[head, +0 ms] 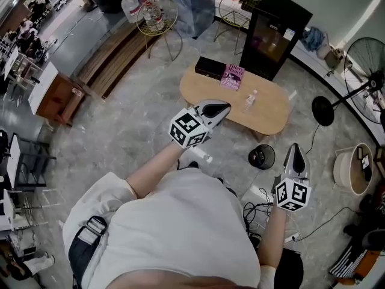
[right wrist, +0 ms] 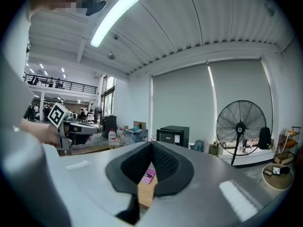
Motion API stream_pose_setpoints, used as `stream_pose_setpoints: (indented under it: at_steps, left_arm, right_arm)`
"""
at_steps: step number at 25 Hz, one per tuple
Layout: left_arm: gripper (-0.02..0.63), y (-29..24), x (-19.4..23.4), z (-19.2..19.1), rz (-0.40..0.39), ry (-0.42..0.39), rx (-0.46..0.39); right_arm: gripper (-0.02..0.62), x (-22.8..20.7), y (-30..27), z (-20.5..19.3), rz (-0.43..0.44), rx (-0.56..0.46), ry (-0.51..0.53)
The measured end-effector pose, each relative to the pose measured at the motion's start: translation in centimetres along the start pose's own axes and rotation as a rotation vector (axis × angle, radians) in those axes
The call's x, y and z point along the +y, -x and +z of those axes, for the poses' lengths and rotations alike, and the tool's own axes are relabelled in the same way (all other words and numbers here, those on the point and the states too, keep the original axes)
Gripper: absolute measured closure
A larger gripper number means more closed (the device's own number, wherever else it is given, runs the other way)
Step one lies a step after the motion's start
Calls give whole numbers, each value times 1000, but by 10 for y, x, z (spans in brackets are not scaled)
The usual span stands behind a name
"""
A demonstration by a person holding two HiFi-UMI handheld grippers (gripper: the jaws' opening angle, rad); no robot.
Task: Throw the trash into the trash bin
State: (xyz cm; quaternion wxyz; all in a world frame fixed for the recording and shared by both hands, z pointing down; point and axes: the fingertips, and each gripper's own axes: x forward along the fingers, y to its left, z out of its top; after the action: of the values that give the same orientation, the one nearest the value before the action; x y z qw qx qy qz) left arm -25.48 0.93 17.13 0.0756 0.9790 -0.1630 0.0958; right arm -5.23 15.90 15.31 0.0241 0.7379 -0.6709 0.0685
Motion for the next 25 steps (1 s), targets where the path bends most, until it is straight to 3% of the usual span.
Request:
stream_pose_setpoints:
  at_steps: [16,25]
  left_arm:
    - [600,-17,-44,-15,59,19,14]
    - [600,-25,-40,-21,80,27,28]
  right_arm:
    - [584,-38,18,-16,63,24,-6]
    - [584,-46,7,-25,78,42,-19]
